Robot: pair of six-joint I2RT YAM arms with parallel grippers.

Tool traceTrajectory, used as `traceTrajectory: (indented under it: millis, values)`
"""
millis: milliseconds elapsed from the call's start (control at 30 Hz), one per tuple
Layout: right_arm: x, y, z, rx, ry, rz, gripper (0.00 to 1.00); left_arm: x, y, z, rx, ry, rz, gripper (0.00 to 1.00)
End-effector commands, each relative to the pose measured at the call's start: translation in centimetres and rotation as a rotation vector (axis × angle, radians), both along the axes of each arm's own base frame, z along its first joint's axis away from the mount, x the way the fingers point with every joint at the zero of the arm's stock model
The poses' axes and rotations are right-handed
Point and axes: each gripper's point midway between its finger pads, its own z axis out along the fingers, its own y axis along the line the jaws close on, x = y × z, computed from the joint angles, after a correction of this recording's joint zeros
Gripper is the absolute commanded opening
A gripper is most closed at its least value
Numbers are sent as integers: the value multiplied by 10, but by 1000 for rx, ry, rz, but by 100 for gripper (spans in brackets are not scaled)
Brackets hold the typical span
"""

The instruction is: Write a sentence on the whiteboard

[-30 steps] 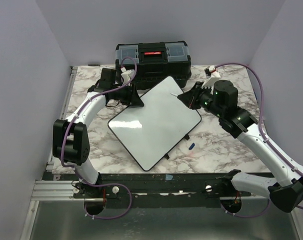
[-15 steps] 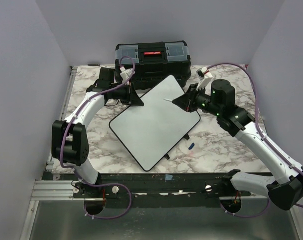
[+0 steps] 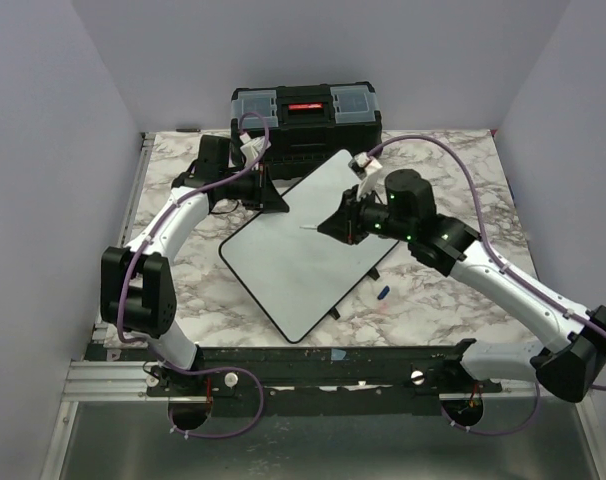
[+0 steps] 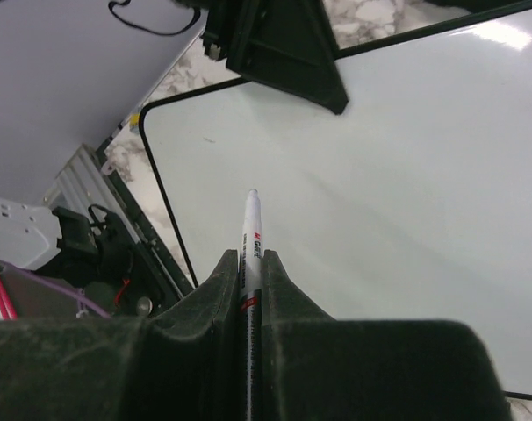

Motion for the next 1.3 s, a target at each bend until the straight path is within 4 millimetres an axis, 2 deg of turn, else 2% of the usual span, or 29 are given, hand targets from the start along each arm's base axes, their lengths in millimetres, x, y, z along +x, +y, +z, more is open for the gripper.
traceTrajectory:
  millis: [0, 167, 333, 400, 633, 867, 1267]
  values:
    - [1, 14, -8, -65, -22, -38, 1, 1, 0, 17, 7, -91, 18, 0]
    - [2, 23, -15, -30, 30, -73, 1, 4, 3, 11, 31, -86, 41, 0]
    - [-5, 41, -26, -83, 25, -103, 1, 11, 6, 9, 45, -86, 87, 0]
    - [-2, 44, -29, -100, 25, -142, 1, 11, 7, 10, 44, -91, 100, 0]
    - [-4, 62, -23, -95, 26, -173, 1, 17, 14, 13, 78, -106, 164, 0]
    - [-9, 73, -19, -88, 25, -148, 1, 15, 11, 21, 73, -146, 160, 0]
    - [-20, 93, -16, -124, -13, -109, 1, 23, 7, 14, 71, -133, 146, 0]
